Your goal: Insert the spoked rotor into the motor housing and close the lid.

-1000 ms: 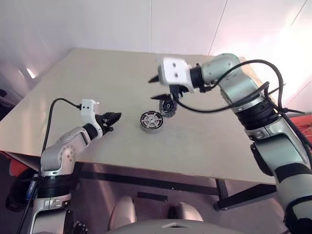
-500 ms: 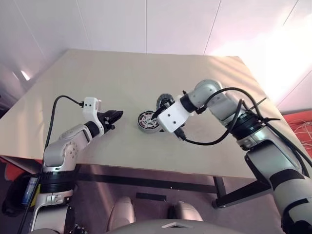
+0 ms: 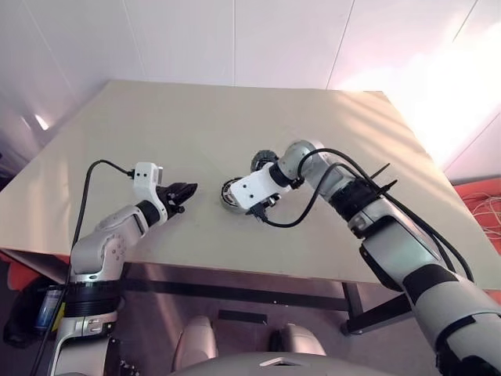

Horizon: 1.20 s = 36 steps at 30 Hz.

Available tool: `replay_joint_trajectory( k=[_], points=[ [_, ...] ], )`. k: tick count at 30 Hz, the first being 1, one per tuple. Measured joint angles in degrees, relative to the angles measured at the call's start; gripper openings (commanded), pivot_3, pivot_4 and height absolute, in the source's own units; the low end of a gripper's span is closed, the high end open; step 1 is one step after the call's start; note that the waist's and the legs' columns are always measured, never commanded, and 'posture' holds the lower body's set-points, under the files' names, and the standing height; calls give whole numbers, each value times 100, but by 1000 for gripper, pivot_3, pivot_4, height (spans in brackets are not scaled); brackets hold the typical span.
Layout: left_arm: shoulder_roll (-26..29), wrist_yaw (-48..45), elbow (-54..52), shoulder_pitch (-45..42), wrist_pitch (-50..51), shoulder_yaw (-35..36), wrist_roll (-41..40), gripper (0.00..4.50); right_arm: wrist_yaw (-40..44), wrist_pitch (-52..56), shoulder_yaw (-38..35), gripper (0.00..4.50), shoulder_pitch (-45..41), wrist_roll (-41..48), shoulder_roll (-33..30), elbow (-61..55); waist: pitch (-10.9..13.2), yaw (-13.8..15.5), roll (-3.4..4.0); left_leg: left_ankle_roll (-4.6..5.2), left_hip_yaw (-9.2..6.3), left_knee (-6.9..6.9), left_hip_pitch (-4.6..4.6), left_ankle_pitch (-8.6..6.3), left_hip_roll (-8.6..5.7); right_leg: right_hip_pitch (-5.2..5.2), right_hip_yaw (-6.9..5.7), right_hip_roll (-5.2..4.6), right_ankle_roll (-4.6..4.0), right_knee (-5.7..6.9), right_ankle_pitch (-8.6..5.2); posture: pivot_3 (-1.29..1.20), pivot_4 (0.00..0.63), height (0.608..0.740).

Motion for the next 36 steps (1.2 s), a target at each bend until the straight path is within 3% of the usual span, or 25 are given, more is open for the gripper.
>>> replay_joint_trajectory(
  k=[6,36],
  points=[
    [-14,23,-71,41,0,-1,-2,2022,-175,-214,-3,2569,-83,-161,119,613,0,-47,0,0,0,0,-2,0,-1,-2,0,0,0,0,0,0,0,740],
    [-9,23,-76,41,0,35,-2,2022,-284,-165,-7,2569,196,-387,278,625,1,-87,1,0,0,0,0,0,-1,-1,1,-1,-1,4,0,0,0,740]
  ],
)
